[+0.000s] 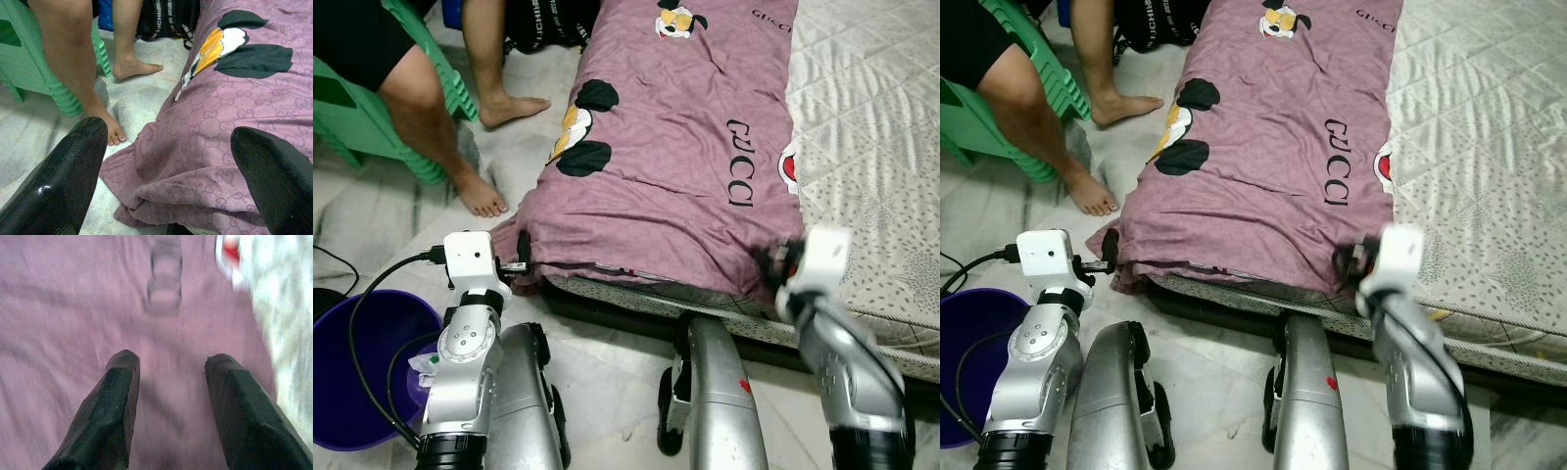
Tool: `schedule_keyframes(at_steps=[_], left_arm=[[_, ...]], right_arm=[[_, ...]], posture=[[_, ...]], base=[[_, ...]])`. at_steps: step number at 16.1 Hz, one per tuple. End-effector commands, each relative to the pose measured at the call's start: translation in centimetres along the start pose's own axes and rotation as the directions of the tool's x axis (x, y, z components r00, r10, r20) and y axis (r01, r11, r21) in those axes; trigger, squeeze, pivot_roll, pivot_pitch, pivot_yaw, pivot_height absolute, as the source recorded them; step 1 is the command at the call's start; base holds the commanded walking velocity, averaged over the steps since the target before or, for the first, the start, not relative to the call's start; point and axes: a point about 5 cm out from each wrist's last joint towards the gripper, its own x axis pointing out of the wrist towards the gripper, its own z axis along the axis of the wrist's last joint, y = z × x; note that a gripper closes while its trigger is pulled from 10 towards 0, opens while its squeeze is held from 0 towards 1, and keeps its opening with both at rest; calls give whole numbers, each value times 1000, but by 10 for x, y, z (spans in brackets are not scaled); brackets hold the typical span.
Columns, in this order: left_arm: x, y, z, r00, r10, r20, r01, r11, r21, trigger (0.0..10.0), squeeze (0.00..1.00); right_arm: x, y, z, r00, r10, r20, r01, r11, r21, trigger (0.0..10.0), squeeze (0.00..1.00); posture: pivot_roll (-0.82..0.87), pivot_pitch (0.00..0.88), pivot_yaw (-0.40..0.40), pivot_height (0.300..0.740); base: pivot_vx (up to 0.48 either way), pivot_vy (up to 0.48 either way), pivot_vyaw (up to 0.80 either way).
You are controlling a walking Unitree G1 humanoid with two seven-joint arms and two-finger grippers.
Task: Clean up the room
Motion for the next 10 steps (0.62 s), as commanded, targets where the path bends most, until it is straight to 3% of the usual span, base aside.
schedule_keyframes(at_steps=[1,4,8,9,10], left_arm=[[-2,4,-5,1000,6,-18,-6,1000,1,10000,0],[-2,4,-4,1000,7,-16,-7,1000,2,10000,0],[-1,2,-5,1000,1,-20,-1,1000,0,10000,0],[0,2,-5,1000,1,-20,-1,1000,-1,10000,0],[0,2,-4,1000,1,-19,-1,1000,-1,10000,0]], right_arm=[[-4,-1,2,999,-3,40,2,1000,17,10000,1000],[-5,-2,2,998,-10,56,12,1000,-23,10000,1000],[-1,-17,-32,985,-122,-119,102,982,-161,10000,1000],[0,-18,-35,982,-131,-134,109,981,-162,10000,1000],[2,-20,-40,978,-148,-149,119,975,-188,10000,949]], posture=[[7,227,0,563],[9,226,0,563],[10,224,-1,563],[11,225,-1,563],[14,223,-2,563]], base=[[0,0,0],[0,0,0],[0,0,0],[0,0,0],[0,0,0]])
